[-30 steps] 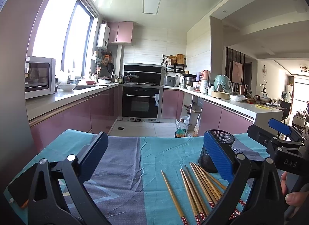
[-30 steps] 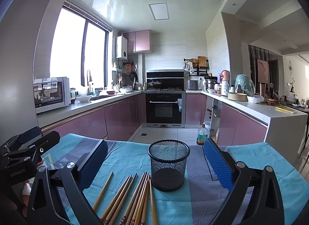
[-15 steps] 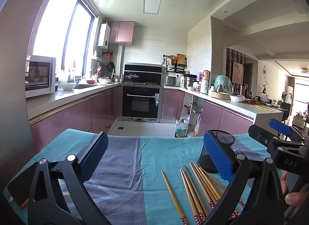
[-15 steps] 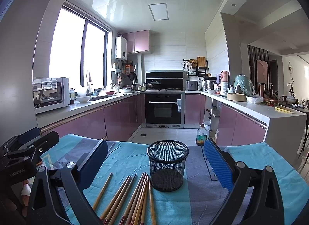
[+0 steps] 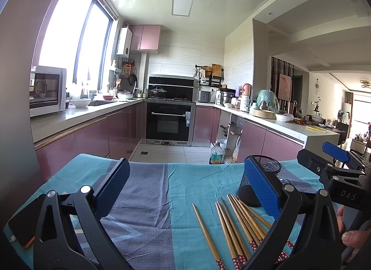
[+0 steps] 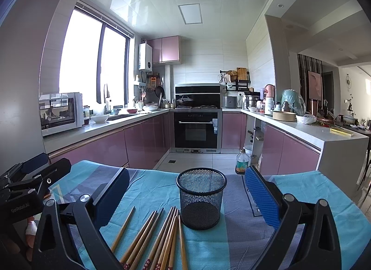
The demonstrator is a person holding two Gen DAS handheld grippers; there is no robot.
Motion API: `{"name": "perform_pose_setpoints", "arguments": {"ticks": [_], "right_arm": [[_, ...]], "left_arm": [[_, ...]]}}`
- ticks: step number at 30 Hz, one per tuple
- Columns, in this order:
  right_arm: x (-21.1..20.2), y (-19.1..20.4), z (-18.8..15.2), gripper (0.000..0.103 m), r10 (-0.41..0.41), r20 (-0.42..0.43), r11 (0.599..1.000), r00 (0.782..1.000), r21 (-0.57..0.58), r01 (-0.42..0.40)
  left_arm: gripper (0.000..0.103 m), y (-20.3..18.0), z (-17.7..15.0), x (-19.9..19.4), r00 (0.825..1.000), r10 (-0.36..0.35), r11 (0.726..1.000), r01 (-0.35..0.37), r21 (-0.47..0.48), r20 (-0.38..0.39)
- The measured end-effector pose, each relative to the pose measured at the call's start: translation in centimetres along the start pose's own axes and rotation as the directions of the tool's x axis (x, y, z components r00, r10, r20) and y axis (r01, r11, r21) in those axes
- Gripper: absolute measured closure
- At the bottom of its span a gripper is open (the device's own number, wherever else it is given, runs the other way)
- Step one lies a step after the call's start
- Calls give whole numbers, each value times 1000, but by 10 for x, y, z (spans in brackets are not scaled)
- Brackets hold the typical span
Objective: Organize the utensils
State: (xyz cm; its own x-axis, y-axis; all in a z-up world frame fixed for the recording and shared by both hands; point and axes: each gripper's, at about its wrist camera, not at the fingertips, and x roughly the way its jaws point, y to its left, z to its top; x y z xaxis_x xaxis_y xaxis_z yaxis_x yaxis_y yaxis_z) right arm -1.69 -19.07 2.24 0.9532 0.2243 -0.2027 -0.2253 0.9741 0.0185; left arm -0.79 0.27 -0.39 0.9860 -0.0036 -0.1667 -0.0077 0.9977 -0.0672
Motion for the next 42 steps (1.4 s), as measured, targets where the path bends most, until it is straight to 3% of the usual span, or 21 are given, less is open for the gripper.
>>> {"name": "perform_pose_setpoints", "arguments": {"ticks": [42], "right_arm": [[4, 1, 0, 7, 4, -9, 1000, 1000, 1, -4]], "left_arm": [[6, -1, 1, -3, 1000, -15, 1000, 15, 2, -20]]}}
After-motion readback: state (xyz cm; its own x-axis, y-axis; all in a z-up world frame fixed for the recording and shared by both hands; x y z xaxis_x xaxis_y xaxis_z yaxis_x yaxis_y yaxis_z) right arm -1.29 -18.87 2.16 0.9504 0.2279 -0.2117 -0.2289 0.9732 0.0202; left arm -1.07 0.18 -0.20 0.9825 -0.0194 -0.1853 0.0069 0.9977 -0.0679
